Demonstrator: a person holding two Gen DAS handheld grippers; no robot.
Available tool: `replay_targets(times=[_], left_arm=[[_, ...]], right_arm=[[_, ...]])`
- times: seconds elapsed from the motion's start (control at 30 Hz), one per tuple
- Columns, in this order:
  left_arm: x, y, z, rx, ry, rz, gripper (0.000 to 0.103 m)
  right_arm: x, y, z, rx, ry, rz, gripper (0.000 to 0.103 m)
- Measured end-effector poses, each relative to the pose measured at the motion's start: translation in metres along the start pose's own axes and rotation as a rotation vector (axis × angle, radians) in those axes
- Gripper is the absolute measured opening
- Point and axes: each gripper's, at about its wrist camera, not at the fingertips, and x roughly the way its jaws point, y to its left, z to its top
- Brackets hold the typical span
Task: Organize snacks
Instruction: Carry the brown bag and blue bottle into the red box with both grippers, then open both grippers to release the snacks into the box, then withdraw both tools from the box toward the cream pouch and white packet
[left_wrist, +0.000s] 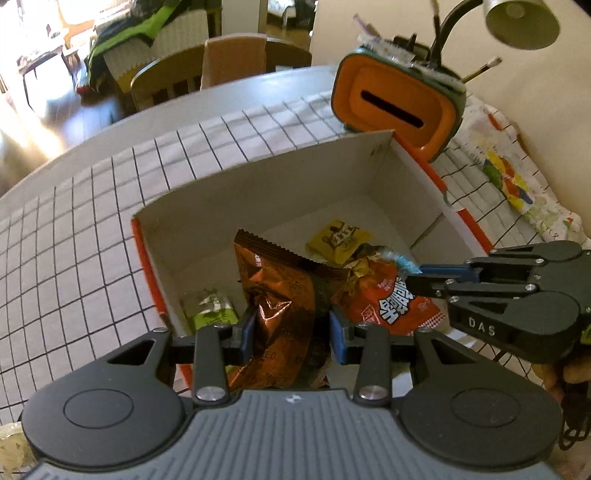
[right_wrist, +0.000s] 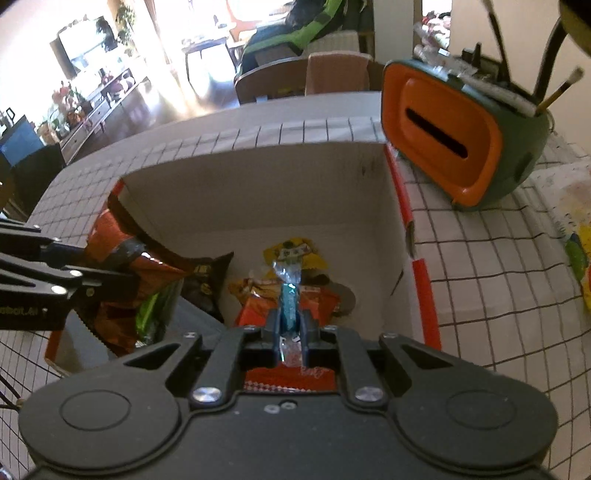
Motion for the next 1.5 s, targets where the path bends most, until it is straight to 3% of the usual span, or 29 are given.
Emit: replay_targets(times=[0.33,0.6,0.7,0.77,1.07,1.5], left_arm=[[0.041,-0.005,0.003,-0.003,0.116,0.049,0.039],[0.054,-0.012,-0.002,0.034,0.125,0.065,0.040],[0.053,-0.013,-0.004,0.035,0.114,0.066,0.046],[0.051,-0.013,-0.006,0.024,0.107,0.063,0.057],[0.021,-0.002,-0.010,-0.018,0.028,0.028,0.063],[-0.048,0.005,-0.030,0.026,-0.139,0.024,0.072]], right_arm=[[0.014,0.002,0.000,-0.030,0.055,0.016,0.010],[0.016,0.001,0.004,-0.045,0.056,0.016,0.011],[0.016,0.001,0.004,-0.045,0.056,0.017,0.011],[0.016,0.002,0.004,-0.049,0.056,0.019,0.011],[0.005,0.003,0.001,-0.044,0.044,0.028,0.011],[-0.027,0.016,0.000,-0.057,-0.020,0.033,0.012]])
